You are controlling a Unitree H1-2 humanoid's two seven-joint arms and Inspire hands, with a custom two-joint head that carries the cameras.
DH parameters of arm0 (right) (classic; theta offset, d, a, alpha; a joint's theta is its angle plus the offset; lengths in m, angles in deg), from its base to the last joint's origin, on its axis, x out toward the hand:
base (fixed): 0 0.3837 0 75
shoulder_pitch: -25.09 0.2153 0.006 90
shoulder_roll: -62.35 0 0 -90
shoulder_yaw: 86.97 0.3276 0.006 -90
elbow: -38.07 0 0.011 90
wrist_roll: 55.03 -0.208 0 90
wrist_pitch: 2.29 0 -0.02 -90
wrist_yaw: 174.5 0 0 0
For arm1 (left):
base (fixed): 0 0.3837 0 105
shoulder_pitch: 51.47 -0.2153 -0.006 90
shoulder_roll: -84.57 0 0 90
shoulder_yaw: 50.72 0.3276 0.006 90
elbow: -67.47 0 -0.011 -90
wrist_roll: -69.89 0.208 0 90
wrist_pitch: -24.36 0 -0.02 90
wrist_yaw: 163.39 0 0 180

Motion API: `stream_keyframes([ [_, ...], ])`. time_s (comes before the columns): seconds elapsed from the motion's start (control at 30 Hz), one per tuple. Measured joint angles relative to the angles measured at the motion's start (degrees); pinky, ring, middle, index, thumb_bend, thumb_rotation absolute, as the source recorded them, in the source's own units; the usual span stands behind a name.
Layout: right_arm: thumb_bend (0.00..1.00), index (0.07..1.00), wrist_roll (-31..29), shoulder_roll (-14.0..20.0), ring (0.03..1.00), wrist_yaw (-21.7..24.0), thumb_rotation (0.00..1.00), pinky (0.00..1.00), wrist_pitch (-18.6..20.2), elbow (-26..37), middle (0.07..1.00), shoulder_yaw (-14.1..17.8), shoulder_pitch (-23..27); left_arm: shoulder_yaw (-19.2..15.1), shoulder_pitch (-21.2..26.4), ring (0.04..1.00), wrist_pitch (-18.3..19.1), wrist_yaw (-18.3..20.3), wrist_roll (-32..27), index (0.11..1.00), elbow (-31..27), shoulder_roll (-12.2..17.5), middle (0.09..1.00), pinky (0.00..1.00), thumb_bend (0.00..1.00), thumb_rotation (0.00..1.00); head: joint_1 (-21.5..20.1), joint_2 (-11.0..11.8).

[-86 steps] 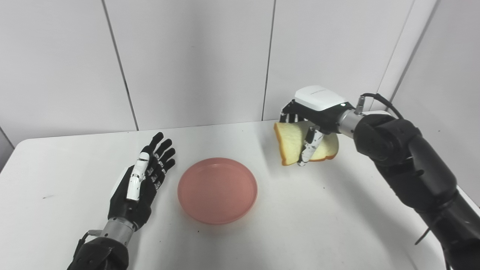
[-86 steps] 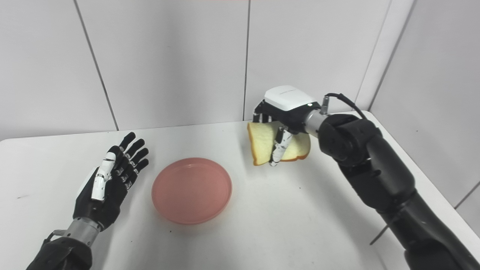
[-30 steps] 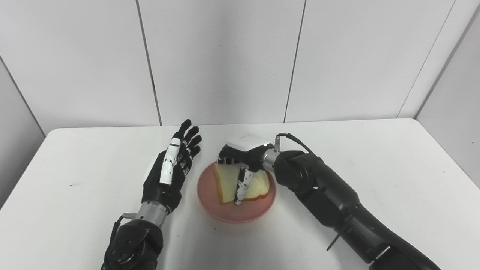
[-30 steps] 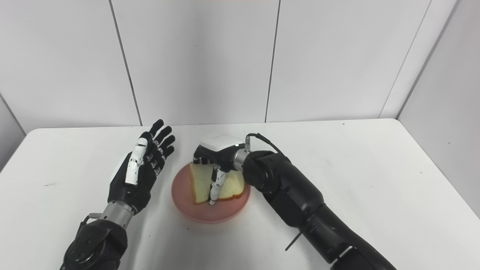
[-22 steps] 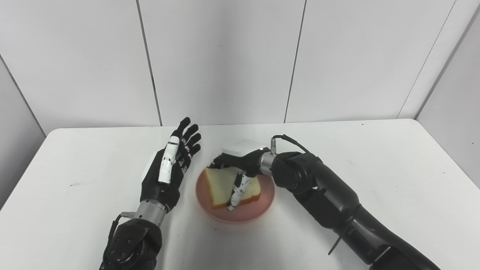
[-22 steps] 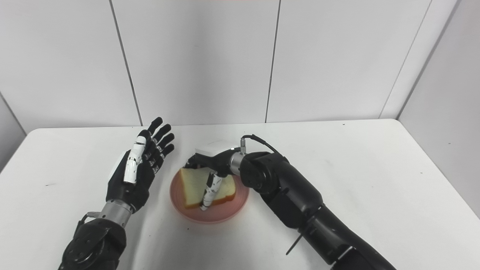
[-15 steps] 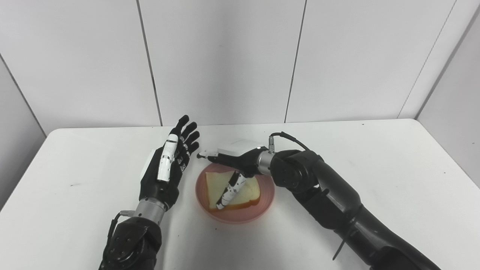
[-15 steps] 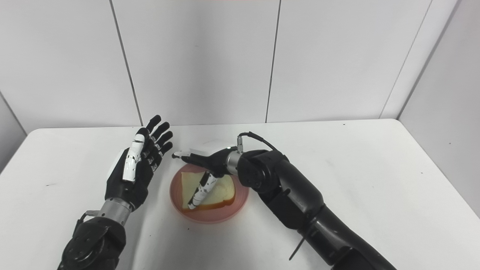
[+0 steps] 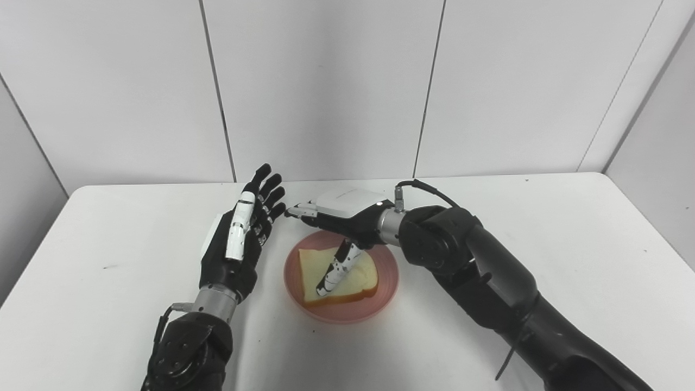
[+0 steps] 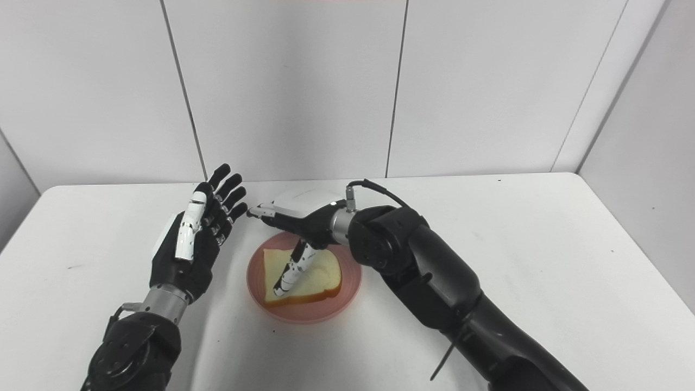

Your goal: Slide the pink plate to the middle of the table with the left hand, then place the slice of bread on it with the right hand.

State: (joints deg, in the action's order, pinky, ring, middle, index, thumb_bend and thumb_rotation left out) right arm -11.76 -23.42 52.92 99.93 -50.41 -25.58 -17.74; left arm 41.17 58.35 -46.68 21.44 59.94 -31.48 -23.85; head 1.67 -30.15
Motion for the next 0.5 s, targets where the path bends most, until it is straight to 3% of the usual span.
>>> stream_keyframes([
  [0.17, 1.00, 1.000, 0.02, 1.48, 1.000, 4.52, 0.39, 1.00, 6.36, 3.85, 1.000, 2.31, 0.43, -0.21, 0.03, 0.941, 0.00, -0.22, 0.00, 0.936, -0.04, 0.33, 0.945, 0.96, 0.41, 1.00, 0.00, 0.35],
  [0.3, 1.00, 1.000, -1.86, 2.57, 0.988, 5.05, 0.34, 0.90, 10.24, 6.25, 1.000, 6.79, 0.30, -0.15, 0.09, 0.937, -0.01, -0.22, 0.01, 0.935, 0.01, 0.35, 0.944, 0.96, 0.41, 1.00, 0.00, 0.79],
  [0.5, 1.00, 1.000, -9.85, 2.80, 1.000, -3.53, 0.47, 0.89, 10.11, 7.50, 1.000, 17.37, -5.51, -0.33, 0.16, 0.939, -0.01, -0.22, 0.01, 0.935, 0.13, 0.48, 0.946, 0.96, 0.40, 1.00, 0.00, 1.32],
])
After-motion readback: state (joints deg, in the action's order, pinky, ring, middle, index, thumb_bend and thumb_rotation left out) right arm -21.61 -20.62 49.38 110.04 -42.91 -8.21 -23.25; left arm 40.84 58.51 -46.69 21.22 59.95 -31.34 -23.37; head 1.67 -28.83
